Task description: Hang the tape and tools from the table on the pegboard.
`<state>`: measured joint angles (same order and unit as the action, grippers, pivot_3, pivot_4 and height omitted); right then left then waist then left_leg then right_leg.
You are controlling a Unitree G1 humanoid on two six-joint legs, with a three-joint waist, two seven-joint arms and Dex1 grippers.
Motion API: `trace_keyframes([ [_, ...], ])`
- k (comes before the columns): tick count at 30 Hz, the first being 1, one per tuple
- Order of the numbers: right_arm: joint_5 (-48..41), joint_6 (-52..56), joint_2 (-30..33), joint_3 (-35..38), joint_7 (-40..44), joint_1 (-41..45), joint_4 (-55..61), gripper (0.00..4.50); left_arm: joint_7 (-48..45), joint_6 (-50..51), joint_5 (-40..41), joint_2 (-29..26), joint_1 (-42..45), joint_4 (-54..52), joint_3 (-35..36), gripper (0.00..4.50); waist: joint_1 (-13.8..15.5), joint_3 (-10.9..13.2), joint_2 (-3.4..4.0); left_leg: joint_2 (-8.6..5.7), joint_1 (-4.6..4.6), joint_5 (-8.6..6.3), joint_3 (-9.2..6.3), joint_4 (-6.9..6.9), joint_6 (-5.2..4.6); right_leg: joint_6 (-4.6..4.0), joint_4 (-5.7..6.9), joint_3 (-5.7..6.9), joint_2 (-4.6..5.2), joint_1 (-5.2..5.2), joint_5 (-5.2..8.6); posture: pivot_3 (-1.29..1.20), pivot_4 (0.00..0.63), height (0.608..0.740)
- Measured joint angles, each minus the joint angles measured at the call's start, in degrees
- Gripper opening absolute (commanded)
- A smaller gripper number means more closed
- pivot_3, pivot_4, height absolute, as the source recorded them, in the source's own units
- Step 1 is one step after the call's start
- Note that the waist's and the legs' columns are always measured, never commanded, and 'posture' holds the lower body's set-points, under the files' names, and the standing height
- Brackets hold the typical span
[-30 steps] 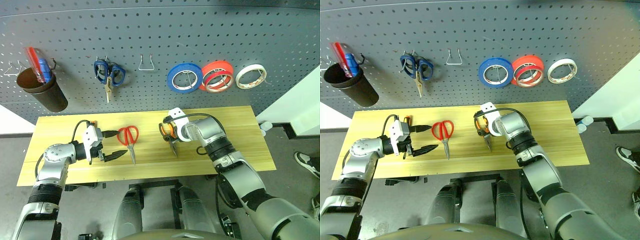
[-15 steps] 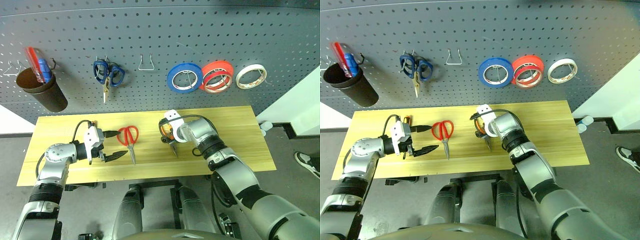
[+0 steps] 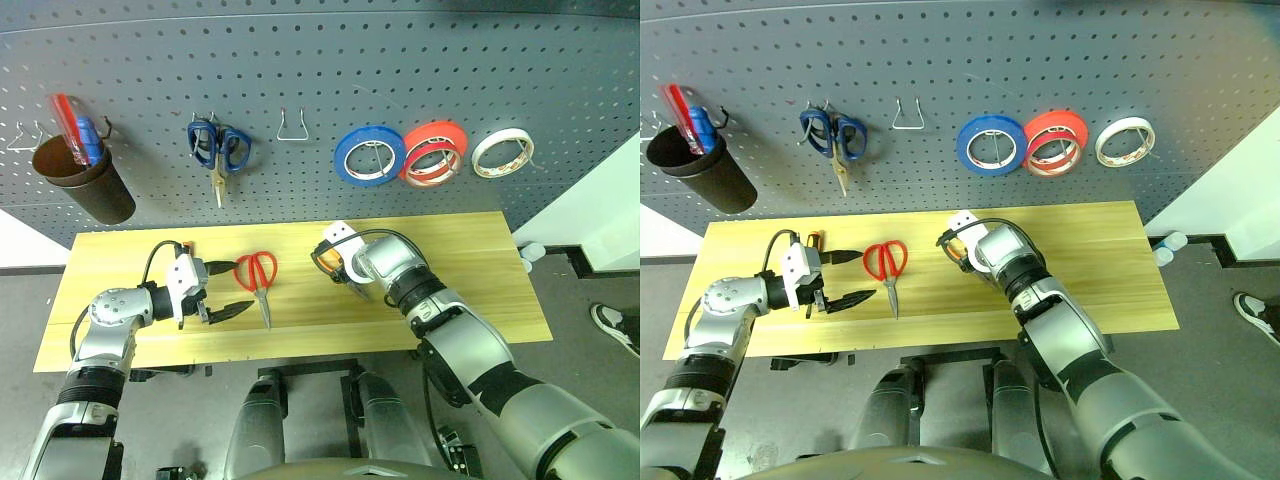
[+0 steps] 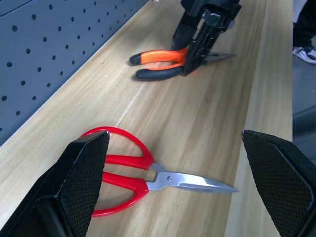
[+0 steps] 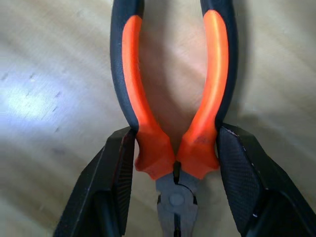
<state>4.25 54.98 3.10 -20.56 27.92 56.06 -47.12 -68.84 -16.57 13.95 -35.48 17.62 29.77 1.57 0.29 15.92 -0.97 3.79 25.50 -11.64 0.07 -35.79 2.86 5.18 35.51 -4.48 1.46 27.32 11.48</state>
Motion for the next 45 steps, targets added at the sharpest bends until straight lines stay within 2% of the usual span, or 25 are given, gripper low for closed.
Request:
trace_keyframes([
  [4,-0.08,2.35,0.6,-1.76,3.13,-1.46,4.79,2.15,0.5,-0.62,-0.25,0.06,0.52,1.91,-0.02,4.5,0.2,-0.02,-0.02,0.0,0.01,0.0,0.0,0.07,0.0,0.0,0.0,0.03,-0.01,0.03,0.01,0.17,0.247,0.74],
  [8,-4.53,8.36,8.12,-1.08,10.59,-3.73,23.92,2.15,0.73,-1.57,0.17,0.19,1.19,2.08,0.27,4.5,0.73,-0.05,-0.05,-0.02,0.29,0.0,-0.04,-0.07,0.01,0.08,-0.02,0.1,0.02,0.11,0.0,0.16,0.201,0.74],
  [13,-12.92,18.48,14.85,6.1,15.21,-6.39,47.71,2.15,0.1,-1.24,2.75,0.17,1.01,-0.96,1.82,4.5,0.54,-0.45,-0.37,-0.01,0.32,0.0,-0.13,-0.07,0.01,0.29,-0.08,0.27,0.03,0.06,-0.12,0.13,0.149,0.74],
  [20,-21.61,27.78,15.72,16.07,14.38,-8.57,60.54,2.15,-0.66,1.54,6.67,-0.82,-1.0,-6.29,4.55,4.5,0.2,-1.19,-0.55,-0.01,0.31,0.01,-0.12,-0.23,0.03,0.26,-0.1,0.26,0.03,0.01,-0.27,0.1,0.09,0.74],
  [23,-24.36,27.68,14.84,20.16,13.34,-8.15,62.98,2.15,-1.24,3.46,9.27,-1.4,-1.52,-8.57,6.4,4.5,0.2,-2.25,-0.7,-0.01,0.3,0.01,-0.11,-0.24,0.03,0.29,-0.23,0.27,0.03,-0.08,-0.31,0.08,0.074,0.74],
  [26,-25.76,23.45,14.77,21.52,11.82,-6.97,65.21,2.15,-1.1,8.18,14.77,-1.79,-2.39,-15.34,9.56,4.5,-0.08,-3.28,-0.78,-0.01,0.27,0.0,-0.07,-0.25,0.03,0.34,-0.36,0.27,0.06,-0.19,-0.37,0.08,0.059,0.74],
  [31,-26.64,18.73,14.21,23.23,8.69,-3.57,64.28,2.15,-0.59,17.22,22.2,-4.7,-6.09,-26.85,13.63,4.5,-1.24,-4.69,-0.98,0.0,-0.17,0.0,-0.06,-0.21,0.04,0.24,-0.45,0.27,0.07,-0.59,-0.32,0.1,0.047,0.74],
  [35,-27.72,15.25,12.74,24.84,6.94,-2.29,60.77,2.15,0.61,22.65,25.45,-6.33,-8.42,-31.93,15.99,4.5,-1.59,-5.6,-0.93,0.02,-0.26,0.0,-0.05,-0.24,0.04,0.08,-0.39,0.26,0.02,-0.63,-0.36,0.11,0.037,0.74],
  [45,-25.08,-1.14,3.05,24.52,-2.35,7.44,43.6,2.15,7.29,24.9,26.78,-6.31,-5.59,-31.85,21.17,4.5,-1.17,-7.67,-0.87,0.04,-0.62,0.02,-0.02,-0.24,0.05,0.04,-0.4,0.25,-0.02,-1.0,-0.47,0.15,0.026,0.74],
])
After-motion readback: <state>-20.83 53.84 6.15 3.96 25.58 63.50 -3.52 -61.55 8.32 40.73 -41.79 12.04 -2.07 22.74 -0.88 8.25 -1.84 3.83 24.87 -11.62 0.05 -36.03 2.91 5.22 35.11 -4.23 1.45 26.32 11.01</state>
